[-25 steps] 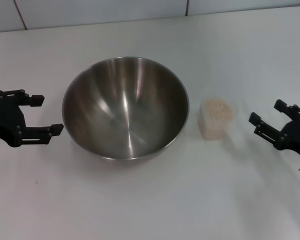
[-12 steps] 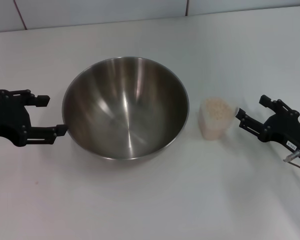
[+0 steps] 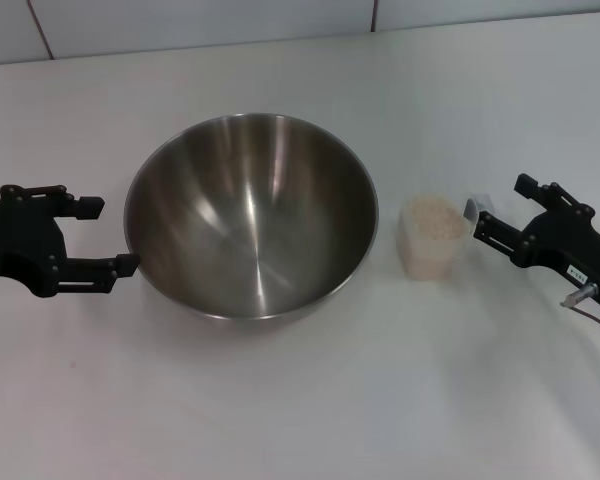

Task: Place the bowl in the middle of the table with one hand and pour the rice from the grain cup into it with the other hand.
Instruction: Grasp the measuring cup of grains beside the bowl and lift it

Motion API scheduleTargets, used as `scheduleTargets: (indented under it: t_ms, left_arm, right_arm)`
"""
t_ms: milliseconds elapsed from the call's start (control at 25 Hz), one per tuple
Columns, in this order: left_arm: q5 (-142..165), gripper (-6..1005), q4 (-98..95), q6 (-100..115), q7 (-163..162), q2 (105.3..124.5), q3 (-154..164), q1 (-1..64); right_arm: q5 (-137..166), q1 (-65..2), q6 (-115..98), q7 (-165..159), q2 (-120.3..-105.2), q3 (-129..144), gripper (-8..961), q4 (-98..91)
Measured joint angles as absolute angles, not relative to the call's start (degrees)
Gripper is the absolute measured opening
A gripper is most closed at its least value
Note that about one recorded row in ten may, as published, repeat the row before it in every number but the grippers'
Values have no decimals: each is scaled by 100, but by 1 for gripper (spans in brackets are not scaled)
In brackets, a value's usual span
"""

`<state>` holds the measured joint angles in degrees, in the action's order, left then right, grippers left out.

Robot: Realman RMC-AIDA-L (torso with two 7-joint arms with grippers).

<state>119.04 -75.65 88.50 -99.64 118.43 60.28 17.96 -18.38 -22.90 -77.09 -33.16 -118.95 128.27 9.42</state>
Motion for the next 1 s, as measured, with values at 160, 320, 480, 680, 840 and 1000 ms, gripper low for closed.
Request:
scheduleTargets:
  t_ms: [160, 320, 480, 680, 840, 1000]
  left_arm:
    - [11909, 815, -7559, 8850, -9964, 11840, 6028, 1796]
    - [11909, 815, -7559, 8850, -9965, 11839, 6028, 1794]
    - [11909, 815, -7558, 8850, -9966, 11838, 6028, 1793]
    - [11909, 815, -7559, 8850, -9966, 11838, 6028, 1793]
    - [11908, 815, -7558, 8850, -9966, 11838, 6028, 1799]
    - [11908, 815, -7558, 8850, -9966, 11838, 6028, 1806]
  right_arm:
    - [-1856, -2321, -7665, -3307, -11892, 12805, 714, 940]
    - [-1856, -2321, -7666, -3268, -11891, 12812, 704, 938]
    - [-1857, -2280, -7671, -2921, -11900, 12761, 694, 833]
    - [-1857, -2258, -7679, -2676, -11911, 12743, 521, 727]
    - [-1858, -2258, -7697, -2659, -11914, 12737, 344, 712]
    - [-1862, -2258, -7705, -2591, -11915, 12652, 210, 692]
